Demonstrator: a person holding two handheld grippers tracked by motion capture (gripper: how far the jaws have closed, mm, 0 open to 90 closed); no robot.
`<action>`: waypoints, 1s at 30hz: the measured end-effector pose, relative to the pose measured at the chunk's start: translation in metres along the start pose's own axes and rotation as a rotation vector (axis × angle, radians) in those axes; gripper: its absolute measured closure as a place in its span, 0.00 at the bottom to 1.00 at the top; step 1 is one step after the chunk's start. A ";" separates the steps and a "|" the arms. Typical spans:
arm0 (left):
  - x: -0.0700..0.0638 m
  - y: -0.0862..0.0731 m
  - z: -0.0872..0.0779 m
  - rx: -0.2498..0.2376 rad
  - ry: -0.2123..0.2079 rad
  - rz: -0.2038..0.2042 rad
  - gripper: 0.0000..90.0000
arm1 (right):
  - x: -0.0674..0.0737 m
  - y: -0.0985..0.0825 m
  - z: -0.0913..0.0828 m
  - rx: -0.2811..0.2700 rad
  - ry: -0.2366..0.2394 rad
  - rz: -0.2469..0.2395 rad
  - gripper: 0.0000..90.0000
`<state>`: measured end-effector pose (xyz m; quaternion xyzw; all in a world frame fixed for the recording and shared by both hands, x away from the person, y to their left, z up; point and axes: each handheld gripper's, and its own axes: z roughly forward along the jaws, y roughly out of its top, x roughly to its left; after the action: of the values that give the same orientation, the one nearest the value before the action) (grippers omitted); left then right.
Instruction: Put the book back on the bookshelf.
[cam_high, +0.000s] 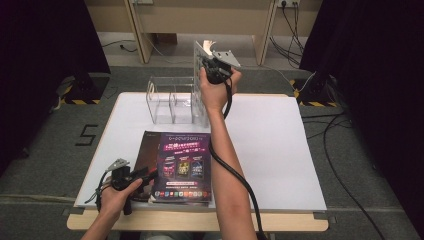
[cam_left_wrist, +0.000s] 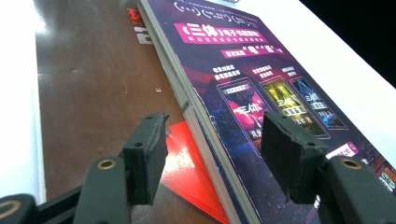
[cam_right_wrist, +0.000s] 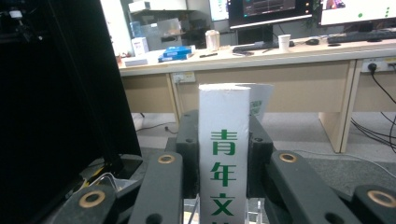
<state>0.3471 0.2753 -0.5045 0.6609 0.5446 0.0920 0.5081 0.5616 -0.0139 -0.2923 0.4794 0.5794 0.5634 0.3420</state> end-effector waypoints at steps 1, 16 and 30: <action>0.000 0.000 0.000 0.001 0.001 0.000 0.45 | 0.000 0.001 0.002 -0.005 -0.001 0.001 0.82; 0.002 0.001 -0.001 -0.002 0.002 -0.007 0.45 | 0.001 0.011 0.012 -0.020 -0.005 0.016 0.82; 0.004 0.001 -0.001 -0.003 0.004 -0.011 0.45 | -0.001 0.015 0.017 -0.042 -0.009 0.030 0.82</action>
<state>0.3483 0.2796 -0.5052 0.6568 0.5491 0.0916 0.5086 0.5809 -0.0107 -0.2800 0.4833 0.5587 0.5784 0.3461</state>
